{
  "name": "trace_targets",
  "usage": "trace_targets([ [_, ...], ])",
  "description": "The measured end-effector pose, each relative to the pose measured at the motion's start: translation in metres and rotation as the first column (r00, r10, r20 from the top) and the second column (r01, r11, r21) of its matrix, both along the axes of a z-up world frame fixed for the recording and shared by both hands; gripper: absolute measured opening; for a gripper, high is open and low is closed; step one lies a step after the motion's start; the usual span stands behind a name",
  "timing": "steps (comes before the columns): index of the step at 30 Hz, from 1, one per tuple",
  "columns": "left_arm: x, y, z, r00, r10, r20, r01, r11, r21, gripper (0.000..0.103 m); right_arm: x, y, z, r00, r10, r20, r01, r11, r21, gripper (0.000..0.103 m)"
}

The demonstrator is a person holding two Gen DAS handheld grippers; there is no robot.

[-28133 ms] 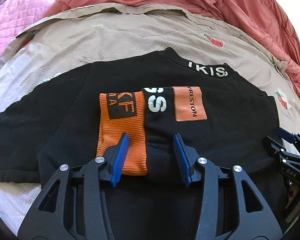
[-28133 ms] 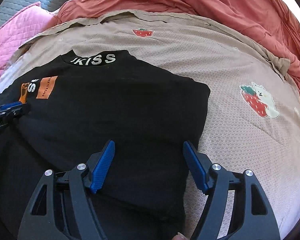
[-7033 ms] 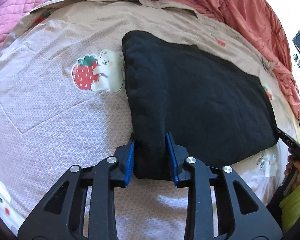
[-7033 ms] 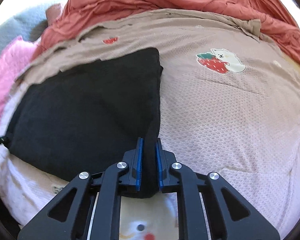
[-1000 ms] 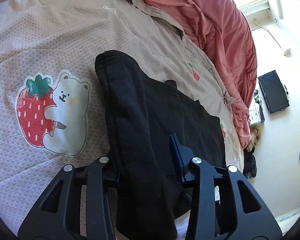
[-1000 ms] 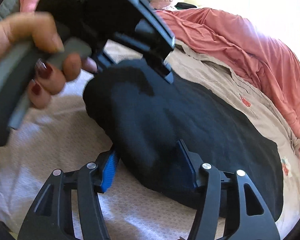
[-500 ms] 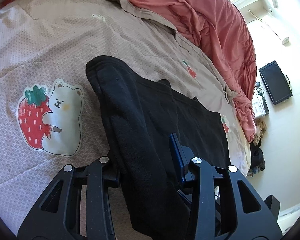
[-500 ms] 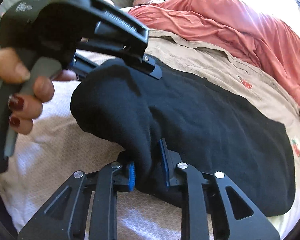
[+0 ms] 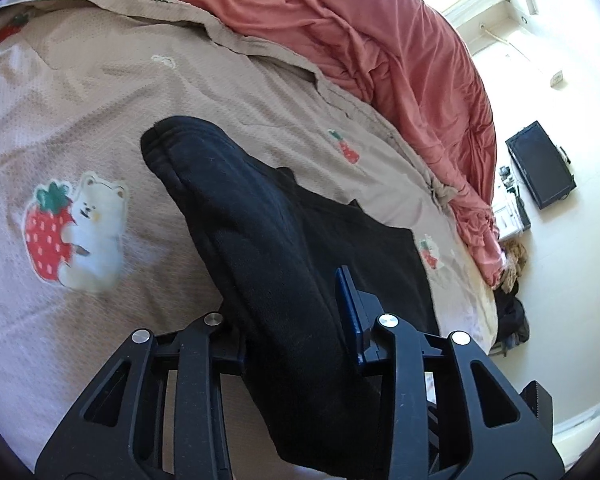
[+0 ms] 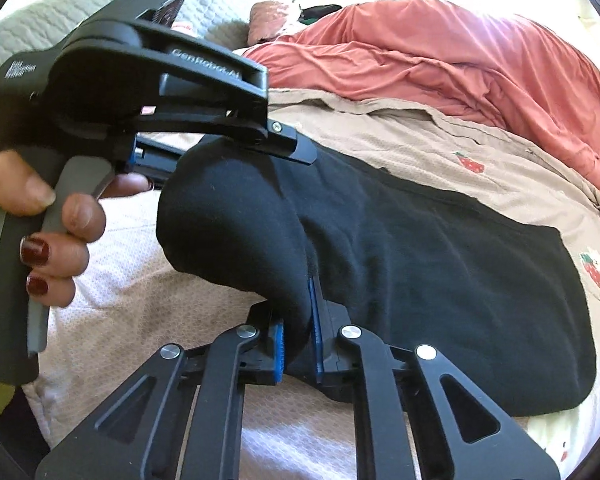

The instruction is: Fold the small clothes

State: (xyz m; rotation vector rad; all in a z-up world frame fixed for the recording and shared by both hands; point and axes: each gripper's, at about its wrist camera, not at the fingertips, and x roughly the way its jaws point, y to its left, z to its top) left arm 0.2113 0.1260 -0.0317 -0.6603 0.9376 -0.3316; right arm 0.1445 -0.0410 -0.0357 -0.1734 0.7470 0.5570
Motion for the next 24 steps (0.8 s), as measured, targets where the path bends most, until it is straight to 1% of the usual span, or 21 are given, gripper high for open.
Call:
trace_targets([
  [3, -0.003, -0.013, 0.006, 1.0, 0.007, 0.007, -0.007, 1.0, -0.014, 0.024, 0.0, -0.015, 0.008, 1.0, -0.022, 0.01, 0.021, 1.0, 0.023, 0.009],
  [8, -0.001, -0.049, 0.023, 1.0, -0.014, 0.026, 0.014, 1.0, 0.003, 0.024, 0.002, -0.053, 0.019, 0.997, -0.078, 0.008, 0.077, 0.994, 0.073, 0.009],
  [11, 0.004, -0.078, 0.031, 0.999, -0.025, 0.03, 0.026, 0.999, -0.029, 0.024, 0.002, -0.075, 0.023, 0.994, -0.11, 0.008, 0.109, 0.99, 0.09, 0.009],
  [12, 0.006, -0.085, 0.033, 0.999, -0.031, 0.031, 0.032, 0.999, -0.027, 0.024, 0.002, -0.086, 0.025, 0.992, -0.125, 0.008, 0.123, 0.988, 0.098, 0.008],
  [16, 0.021, -0.138, 0.047, 0.994, -0.107, 0.029, 0.106, 0.994, 0.031, 0.024, 0.005, -0.127, 0.026, 0.982, -0.188, -0.015, 0.188, 0.972, 0.141, 0.008],
  [18, 0.03, -0.162, 0.049, 0.991, -0.135, 0.016, 0.135, 0.99, 0.047, 0.024, 0.004, -0.143, 0.026, 0.976, -0.217, -0.029, 0.219, 0.962, 0.16, 0.008],
  [24, 0.051, -0.226, 0.041, 0.977, -0.212, -0.034, 0.215, 0.971, 0.109, 0.024, 0.004, -0.19, 0.018, 0.952, -0.295, -0.086, 0.307, 0.929, 0.209, 0.008],
])
